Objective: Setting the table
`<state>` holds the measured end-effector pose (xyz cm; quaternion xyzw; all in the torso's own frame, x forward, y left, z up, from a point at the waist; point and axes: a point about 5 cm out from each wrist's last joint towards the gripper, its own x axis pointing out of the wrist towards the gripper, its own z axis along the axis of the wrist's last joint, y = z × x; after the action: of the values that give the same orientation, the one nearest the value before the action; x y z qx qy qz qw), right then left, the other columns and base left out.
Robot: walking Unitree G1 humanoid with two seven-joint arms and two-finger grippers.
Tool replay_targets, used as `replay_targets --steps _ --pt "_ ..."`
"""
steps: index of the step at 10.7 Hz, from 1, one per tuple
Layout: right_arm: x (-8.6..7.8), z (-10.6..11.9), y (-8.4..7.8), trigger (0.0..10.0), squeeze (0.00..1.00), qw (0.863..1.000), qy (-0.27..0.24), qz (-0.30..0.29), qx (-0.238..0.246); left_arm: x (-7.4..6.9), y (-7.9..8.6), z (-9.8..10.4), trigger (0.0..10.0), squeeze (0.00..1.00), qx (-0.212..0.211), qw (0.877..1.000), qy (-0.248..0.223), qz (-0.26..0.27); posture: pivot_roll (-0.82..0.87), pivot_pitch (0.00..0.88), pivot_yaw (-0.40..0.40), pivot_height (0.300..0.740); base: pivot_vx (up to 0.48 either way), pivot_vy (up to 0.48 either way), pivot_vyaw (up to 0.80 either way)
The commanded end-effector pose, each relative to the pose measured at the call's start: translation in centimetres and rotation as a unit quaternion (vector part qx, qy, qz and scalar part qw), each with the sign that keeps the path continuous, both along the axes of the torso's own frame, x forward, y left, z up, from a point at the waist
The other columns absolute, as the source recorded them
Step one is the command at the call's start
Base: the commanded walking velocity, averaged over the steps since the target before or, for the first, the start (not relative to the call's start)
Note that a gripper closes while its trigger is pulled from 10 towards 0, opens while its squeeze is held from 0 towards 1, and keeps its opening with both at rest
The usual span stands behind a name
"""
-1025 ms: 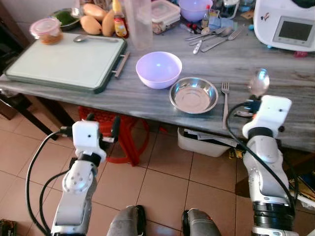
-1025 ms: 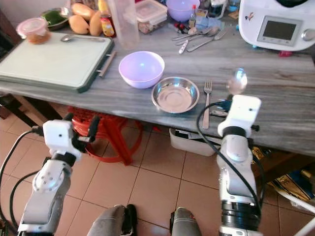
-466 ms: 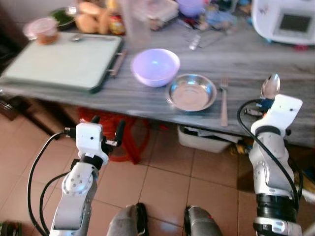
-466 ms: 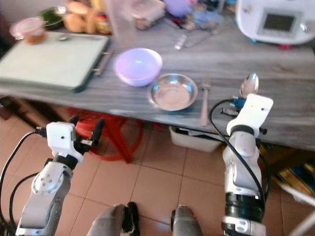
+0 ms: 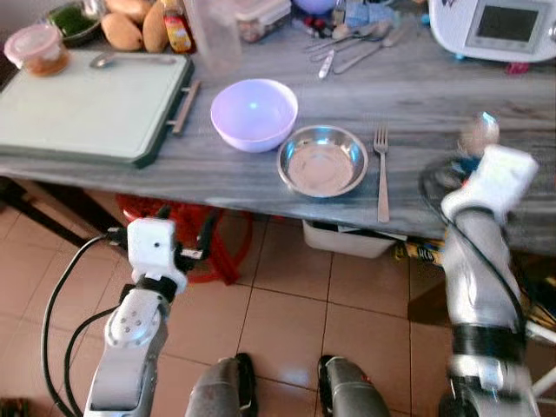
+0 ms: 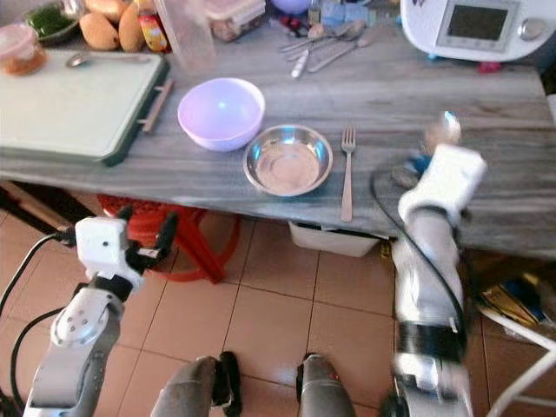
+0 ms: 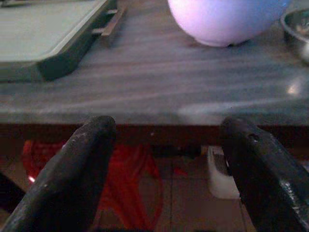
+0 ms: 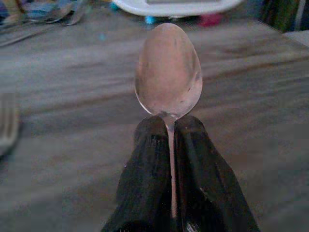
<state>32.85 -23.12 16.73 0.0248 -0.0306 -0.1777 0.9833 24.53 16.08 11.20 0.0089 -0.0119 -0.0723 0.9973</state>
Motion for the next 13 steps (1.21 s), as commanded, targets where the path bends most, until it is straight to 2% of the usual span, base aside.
replay_targets --steps 1,4,8,10,13 --pt "0.2 -0.5 0.0 10.0 0.0 1.0 0.015 0.004 0.017 -0.3 0.4 0.1 10.0 0.0 0.006 1.0 0.003 0.007 0.0 0.274 0.076 0.74 0.0 0.0 0.0" --pt "1.3 -1.1 1.2 10.0 0.0 0.997 0.045 0.034 0.046 -0.5 0.2 0.1 10.0 0.0 0.004 1.0 0.007 0.003 0.0 0.28 0.073 0.74 0.0 0.0 0.0" --pt "1.1 -1.6 3.7 10.0 0.0 0.993 0.065 0.068 0.072 -0.5 0.0 0.0 10.0 0.0 0.0 1.0 0.012 -0.002 0.0 0.29 0.068 0.74 0.0 0.0 0.0" --pt "0.3 -2.3 3.8 10.0 0.0 0.992 0.089 0.069 0.063 -0.5 -0.1 0.0 10.0 0.0 -0.002 1.0 0.012 -0.002 -0.01 0.29 0.065 0.74 0.0 0.0 0.0" --pt "-1.2 -3.4 3.1 10.0 0.0 0.99 0.121 0.055 0.053 -0.3 -0.3 0.0 10.0 0.0 -0.004 1.0 0.012 -0.005 -0.01 0.287 0.065 0.74 0.0 0.0 0.0"
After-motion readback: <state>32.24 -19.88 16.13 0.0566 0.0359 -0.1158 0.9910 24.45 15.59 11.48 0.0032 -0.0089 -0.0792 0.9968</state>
